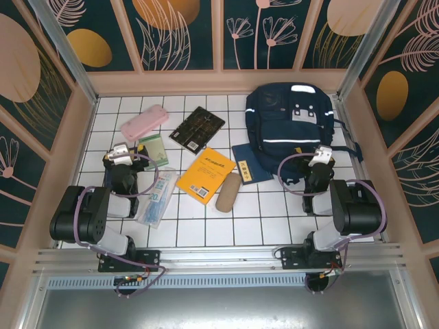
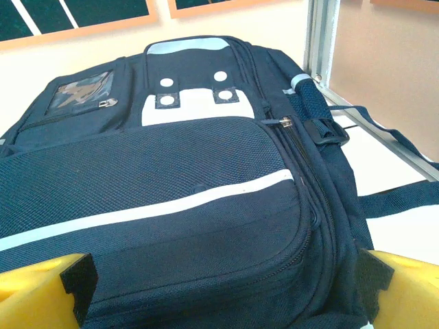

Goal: Pack the student bag

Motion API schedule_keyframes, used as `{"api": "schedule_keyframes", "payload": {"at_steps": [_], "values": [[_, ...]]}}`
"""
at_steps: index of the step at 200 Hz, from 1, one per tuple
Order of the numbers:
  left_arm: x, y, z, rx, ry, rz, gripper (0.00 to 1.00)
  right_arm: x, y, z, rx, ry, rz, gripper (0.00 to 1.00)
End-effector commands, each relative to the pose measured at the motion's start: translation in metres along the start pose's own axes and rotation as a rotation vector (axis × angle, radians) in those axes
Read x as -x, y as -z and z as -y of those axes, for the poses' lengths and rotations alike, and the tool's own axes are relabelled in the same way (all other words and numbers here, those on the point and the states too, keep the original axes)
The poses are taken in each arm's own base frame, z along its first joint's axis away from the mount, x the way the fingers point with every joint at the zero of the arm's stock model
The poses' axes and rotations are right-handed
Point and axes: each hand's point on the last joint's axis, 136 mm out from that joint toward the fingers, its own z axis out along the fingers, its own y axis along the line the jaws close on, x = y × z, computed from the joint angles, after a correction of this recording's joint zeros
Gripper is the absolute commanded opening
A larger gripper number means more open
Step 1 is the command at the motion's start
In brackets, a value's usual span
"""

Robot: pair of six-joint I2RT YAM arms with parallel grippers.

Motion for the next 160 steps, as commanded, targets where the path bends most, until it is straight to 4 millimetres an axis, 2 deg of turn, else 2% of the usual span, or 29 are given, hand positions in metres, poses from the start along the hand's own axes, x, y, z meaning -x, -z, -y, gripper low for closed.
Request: {"api": "schedule_keyframes", "payload": {"at_steps": [1, 141, 160], "values": [[0.0056, 0.0004, -0.0004, -0.006, -0.007, 0.025, 0.99, 0.0187, -0.0026, -0.0042, 0.019, -0.003, 0.065, 0.99], [0.0046, -0.0004, 0.0006, -0.011, -0.006, 0.019, 0.99, 0.0183, -0.0034, -0.0043, 0.041, -0.011, 0.059, 0.99], [0.0099, -0.0009, 0.0019, -0.015, -0.01, 0.021, 0.99, 0.0217, -0.0029, -0.0037, 0.038, -0.015, 0.063, 0.99]]}}
